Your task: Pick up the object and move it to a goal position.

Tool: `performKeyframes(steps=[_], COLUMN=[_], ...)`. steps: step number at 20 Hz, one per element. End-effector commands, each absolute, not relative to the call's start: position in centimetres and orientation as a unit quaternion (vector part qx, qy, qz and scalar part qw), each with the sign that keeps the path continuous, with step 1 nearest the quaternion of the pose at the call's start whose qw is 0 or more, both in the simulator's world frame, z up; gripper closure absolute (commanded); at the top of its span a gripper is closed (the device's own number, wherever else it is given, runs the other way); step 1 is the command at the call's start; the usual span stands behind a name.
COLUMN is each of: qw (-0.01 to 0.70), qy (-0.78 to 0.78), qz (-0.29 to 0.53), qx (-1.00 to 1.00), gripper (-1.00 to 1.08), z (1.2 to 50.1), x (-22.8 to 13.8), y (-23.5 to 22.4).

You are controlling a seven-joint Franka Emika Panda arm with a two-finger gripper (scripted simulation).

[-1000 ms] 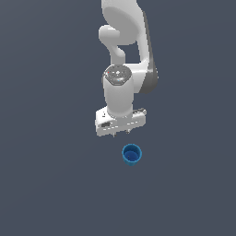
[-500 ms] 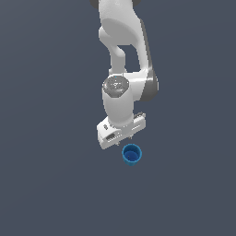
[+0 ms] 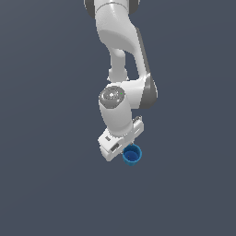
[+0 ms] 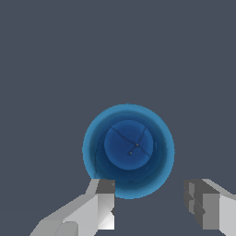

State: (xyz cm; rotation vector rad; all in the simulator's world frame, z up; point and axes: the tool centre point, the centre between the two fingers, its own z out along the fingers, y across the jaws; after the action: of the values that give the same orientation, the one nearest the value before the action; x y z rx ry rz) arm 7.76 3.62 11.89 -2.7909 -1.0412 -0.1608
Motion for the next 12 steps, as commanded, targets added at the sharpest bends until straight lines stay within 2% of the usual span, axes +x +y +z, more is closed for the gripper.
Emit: performKeyframes(steps=[1,12], qw=[0.086,0.107], qy=[-0.374,-0.467], qz=[-0.063,-0.107], qx=[-0.921,-0.871], gripper=[-0.20,-0.20], z=[11.5,10.4], x=[8.4,10.9], y=[3.8,4.3])
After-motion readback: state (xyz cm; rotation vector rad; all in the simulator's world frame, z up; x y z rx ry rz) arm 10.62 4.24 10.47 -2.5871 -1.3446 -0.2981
